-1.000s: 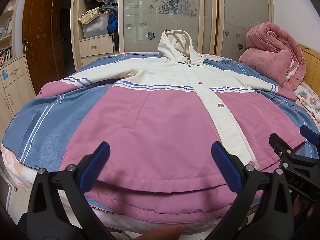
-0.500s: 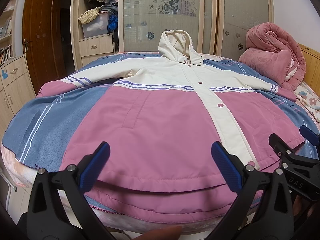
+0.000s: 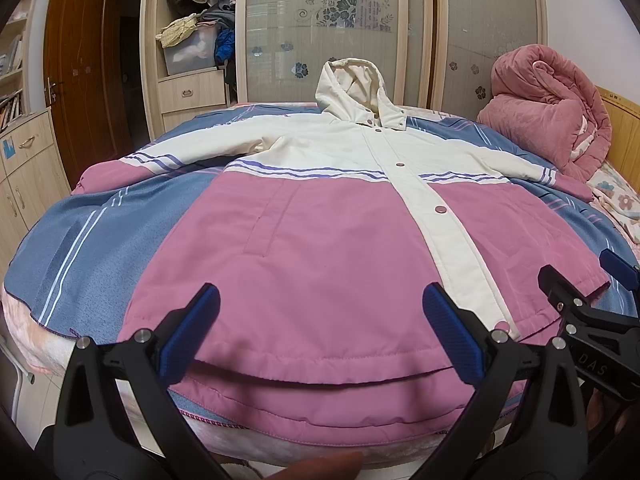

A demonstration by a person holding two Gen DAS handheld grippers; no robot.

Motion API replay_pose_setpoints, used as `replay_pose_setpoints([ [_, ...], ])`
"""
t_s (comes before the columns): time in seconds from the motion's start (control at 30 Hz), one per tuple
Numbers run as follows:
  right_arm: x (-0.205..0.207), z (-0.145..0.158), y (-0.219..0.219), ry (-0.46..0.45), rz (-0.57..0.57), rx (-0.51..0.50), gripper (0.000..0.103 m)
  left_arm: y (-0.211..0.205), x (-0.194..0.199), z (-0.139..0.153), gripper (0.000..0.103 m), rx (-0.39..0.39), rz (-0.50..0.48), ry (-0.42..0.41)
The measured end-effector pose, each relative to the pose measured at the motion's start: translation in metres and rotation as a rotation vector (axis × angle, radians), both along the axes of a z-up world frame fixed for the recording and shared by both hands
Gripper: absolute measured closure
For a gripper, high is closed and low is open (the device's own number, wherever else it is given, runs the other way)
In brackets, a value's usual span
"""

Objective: Fold large clothes

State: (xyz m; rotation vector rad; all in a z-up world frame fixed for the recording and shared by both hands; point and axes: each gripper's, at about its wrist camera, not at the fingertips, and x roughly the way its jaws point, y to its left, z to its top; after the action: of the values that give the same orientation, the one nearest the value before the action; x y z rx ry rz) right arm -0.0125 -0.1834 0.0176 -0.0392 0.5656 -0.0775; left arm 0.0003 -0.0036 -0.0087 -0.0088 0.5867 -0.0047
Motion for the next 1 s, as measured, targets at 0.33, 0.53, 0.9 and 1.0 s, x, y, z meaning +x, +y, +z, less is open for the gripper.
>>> replay_pose_setpoints([
  [0.33,-0.004,0.008,-0.008,-0.034,-0.005,0.002,0.001,0.0,-0.003,0.004,0.002,-0.001,-0.045,-0.032],
  [0.53,-0.054,0.048,-0.036,-0.439,-0.055,0.028,0.001,0.024,-0.023,0.034,0.002,-0.039,-0.014,-0.133],
  [0.9,-0.037,0.04,-0.128,-0.321,-0.126,0.33,0.001,0.078,-0.037,0.024,0.002,-0.169,-0.015,-0.203],
  [1.0,-0.061,0.051,-0.133,-0.511,-0.13,0.338,0.001,0.089,-0.067,0.047,0.002,-0.196,0.016,-0.445],
])
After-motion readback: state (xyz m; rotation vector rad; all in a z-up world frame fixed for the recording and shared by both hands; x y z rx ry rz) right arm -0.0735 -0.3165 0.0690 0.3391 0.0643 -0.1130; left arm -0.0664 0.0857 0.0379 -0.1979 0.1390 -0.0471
